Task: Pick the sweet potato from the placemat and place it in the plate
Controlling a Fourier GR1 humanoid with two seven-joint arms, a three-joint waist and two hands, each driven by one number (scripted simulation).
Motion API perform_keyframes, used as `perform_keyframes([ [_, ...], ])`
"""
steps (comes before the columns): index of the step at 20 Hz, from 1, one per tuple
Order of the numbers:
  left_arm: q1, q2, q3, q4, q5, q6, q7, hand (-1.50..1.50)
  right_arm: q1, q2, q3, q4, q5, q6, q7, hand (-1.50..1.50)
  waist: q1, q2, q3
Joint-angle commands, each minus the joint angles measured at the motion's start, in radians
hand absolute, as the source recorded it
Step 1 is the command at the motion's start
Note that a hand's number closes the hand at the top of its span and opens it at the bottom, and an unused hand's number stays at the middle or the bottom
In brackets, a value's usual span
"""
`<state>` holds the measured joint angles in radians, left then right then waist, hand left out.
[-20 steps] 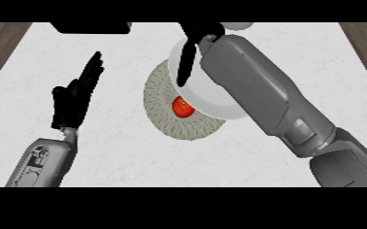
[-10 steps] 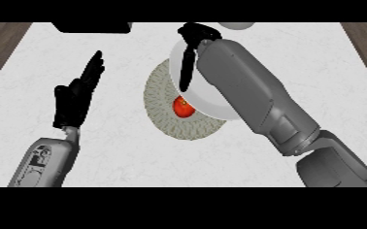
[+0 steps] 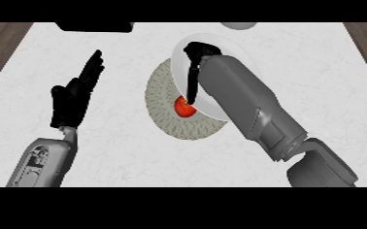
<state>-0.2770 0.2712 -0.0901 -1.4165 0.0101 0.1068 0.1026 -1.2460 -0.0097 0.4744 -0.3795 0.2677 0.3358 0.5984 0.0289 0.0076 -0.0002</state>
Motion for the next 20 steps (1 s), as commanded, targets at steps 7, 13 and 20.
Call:
perform_keyframes([
  [7,0.021,-0.031,0.015,0.045,-0.030,-0.008,-0.050,0.00,0.057,0.009,0.003,0.060,0.049,-0.013,-0.080,-1.50,-0.008,-0.001,0.000],
  [13,-0.033,-0.037,0.022,0.027,-0.041,-0.006,-0.004,0.00,0.091,0.009,0.021,0.101,0.071,-0.030,-0.122,-1.50,0.004,0.003,0.000],
  [20,-0.033,-0.019,0.046,0.015,-0.035,-0.036,0.003,0.00,0.079,0.009,0.026,0.140,0.140,-0.154,-0.207,1.50,0.007,0.004,0.000],
])
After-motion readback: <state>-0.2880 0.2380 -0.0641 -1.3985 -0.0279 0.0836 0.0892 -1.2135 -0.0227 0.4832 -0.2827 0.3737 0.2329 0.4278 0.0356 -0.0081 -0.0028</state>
